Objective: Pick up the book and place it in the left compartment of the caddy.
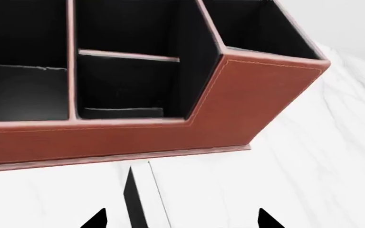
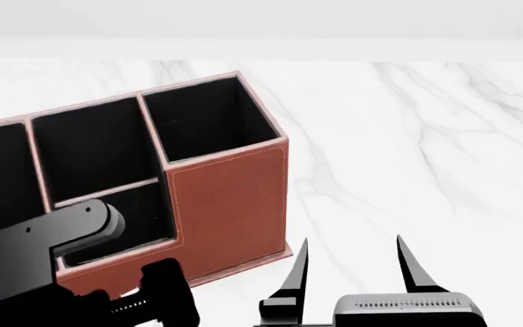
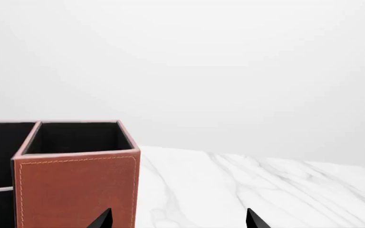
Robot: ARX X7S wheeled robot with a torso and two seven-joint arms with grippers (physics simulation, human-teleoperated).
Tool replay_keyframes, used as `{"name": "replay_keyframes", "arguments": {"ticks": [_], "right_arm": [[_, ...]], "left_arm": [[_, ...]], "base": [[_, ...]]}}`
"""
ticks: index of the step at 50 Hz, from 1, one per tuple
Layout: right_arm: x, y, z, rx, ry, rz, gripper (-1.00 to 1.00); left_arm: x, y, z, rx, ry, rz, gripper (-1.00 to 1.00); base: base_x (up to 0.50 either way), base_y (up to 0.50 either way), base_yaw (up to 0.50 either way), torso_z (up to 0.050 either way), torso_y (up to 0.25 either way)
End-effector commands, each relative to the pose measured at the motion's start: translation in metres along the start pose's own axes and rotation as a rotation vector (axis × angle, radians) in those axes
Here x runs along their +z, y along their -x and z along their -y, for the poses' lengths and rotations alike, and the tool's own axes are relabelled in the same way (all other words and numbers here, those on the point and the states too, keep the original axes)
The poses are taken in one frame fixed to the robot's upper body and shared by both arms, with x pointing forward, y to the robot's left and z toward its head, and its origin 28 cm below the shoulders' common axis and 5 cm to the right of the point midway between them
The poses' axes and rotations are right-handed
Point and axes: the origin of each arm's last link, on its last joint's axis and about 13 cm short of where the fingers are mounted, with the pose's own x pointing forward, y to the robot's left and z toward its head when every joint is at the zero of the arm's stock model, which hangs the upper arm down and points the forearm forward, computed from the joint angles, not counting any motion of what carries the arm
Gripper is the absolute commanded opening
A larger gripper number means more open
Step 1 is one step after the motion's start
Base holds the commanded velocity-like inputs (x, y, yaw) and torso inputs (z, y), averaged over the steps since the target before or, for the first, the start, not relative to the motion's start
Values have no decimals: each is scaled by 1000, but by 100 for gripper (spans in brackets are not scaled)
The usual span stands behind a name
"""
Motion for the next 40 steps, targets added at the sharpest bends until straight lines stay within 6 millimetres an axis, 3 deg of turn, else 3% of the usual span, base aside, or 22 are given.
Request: {"name": "replay_keyframes", "arguments": {"ticks": [1,21,40], "right_arm": [[-1,-2,2,-7,0,3,100],[-2,-2,1,-7,-2,-2,100],[-5,-2,1,-5,-4,-6,100]], "left_arm": [[6,-15,9,-8,42,-47,100],[-3,-48,18,25,59,-135,100],[-7,-56,22,57,59,-160,100]], "base": [[0,0,0,0,0],[0,0,0,0,0],[0,0,0,0,0]]}}
